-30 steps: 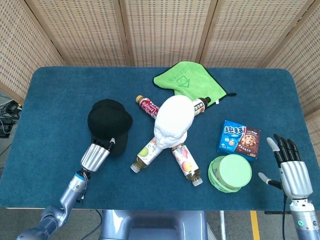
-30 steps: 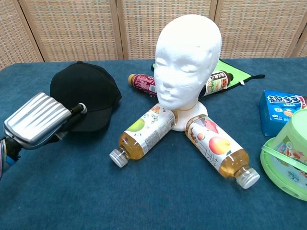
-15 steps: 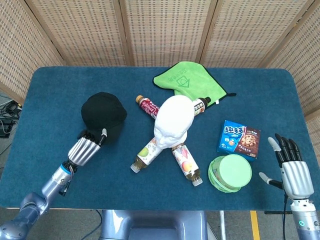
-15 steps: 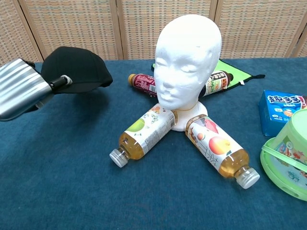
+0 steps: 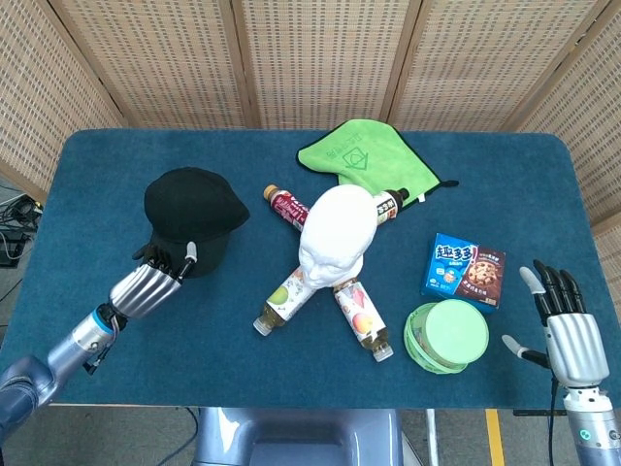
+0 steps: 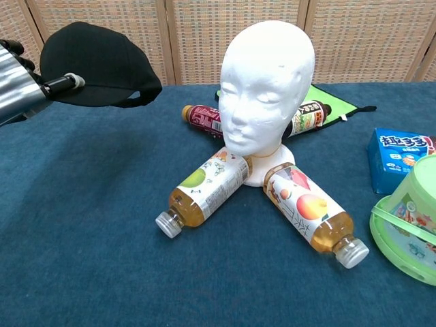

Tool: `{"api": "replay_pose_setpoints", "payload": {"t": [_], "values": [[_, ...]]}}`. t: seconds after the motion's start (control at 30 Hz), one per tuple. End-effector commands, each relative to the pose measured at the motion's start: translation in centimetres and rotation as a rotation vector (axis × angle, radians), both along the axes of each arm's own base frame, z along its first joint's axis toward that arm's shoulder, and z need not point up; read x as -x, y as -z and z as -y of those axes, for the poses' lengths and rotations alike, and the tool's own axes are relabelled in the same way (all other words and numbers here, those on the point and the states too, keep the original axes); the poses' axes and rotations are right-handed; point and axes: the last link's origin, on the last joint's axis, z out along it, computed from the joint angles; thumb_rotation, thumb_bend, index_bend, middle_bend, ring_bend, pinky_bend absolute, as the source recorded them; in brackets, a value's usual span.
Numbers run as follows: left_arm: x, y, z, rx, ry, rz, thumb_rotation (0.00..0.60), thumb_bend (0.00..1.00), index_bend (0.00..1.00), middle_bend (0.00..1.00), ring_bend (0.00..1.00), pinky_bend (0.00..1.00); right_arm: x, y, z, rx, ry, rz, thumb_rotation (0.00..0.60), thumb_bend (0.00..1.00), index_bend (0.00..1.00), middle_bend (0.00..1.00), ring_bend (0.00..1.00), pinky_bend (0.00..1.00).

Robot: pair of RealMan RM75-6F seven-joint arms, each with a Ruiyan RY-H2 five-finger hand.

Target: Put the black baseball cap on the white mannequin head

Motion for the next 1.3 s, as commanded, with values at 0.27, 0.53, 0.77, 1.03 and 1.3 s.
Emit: {"api": "replay_pose_setpoints", "payload": {"t": [0.27,0.53,0.77,1.03,1.3], "values": [[-3.1,-4.8,-0.6,-0.105,0.073,0.016,0.6,0.65,0.83,0.91,0.86,0.74,-0.1,0.0,-0.1,0.001,-0.008,-0.001,0.6,0.05,0.0,0.0,0.0,0.0],[-8.7,-6.9,-1.7,-0.14,0.162,0.066,0.6,0.64,0.83,0.91,0.86,0.74,0.0,-0.1,-0.1,0.002,-0.005,0.009,0.6,0.05,0.0,0.0,0.0,0.0],[-13.7,-6.9,-2.5,-0.125,0.227,0.095,0.6,0.64,0.83,0.91,0.86,0.74,0.2,-0.3,0.0,0.002,0.001,0.02,0.6,0.05,0.0,0.0,0.0,0.0],[-19.8,-5.4,-3.0,-0.095,0.291,0.072,0.6,0.62,0.82,0.91,0.86,0.74,0.3,-0.6,0.2,0.002,0.001,0.035,0.6,0.05,0.0,0.0,0.0,0.0],[-24.4,-2.1,-1.7,-0.029,0.353,0.043,0.6,0.62,0.82,0.91,0.86,0.74,0.6,-1.1,0.1,0.005,0.002,0.063,0.6,0.05,0.0,0.0,0.0,0.0]]}}
